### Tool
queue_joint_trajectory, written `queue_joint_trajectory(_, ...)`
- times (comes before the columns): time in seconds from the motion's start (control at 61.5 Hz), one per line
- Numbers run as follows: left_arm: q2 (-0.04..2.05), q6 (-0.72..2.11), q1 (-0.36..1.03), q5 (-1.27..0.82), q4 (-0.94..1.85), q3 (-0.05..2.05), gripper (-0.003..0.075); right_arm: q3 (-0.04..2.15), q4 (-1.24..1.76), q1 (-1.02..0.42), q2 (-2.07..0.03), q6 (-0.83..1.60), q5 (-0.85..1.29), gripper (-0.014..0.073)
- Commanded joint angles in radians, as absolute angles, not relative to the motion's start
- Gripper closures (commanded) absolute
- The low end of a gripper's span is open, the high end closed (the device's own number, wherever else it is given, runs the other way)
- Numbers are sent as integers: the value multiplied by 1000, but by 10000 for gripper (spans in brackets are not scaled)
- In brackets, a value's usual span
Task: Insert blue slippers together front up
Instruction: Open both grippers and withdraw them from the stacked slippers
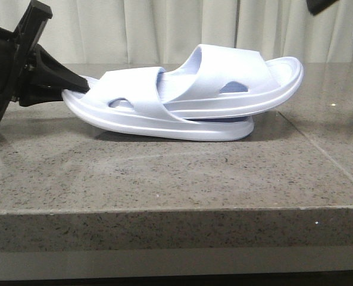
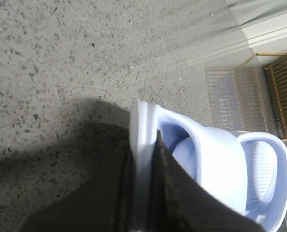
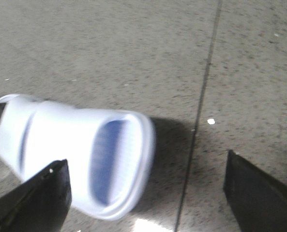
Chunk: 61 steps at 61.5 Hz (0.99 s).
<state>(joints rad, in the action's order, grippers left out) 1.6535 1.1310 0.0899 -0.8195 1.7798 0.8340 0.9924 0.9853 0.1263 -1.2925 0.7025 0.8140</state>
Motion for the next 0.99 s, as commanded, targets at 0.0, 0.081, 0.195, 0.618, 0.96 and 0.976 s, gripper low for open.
queue_joint_trajectory(0.0,1620,1147,96,-881,1855,856,635,1016,1020,131,-1219,717,851,-59)
queue_joint_trajectory(0.081,1620,1147,96,-881,1855,856,482,1016,1020,131,-1179,717,871,-59)
queue_joint_trajectory(0.195,1620,1147,96,-881,1837,858,293,1016,1019,131,-1128,717,887,-59)
queue_joint_trajectory(0.618,1433,1016,-84,-865,1454,858,270,1016,757,128,-931,520,992,-59)
queue_joint_trajectory(0.96,1005,365,-144,-912,460,968,283,1016,183,-68,-773,136,1081,-59)
queue_joint_trajectory(0.976,988,351,-141,-916,442,970,283,1016,169,-72,-769,119,1095,-59)
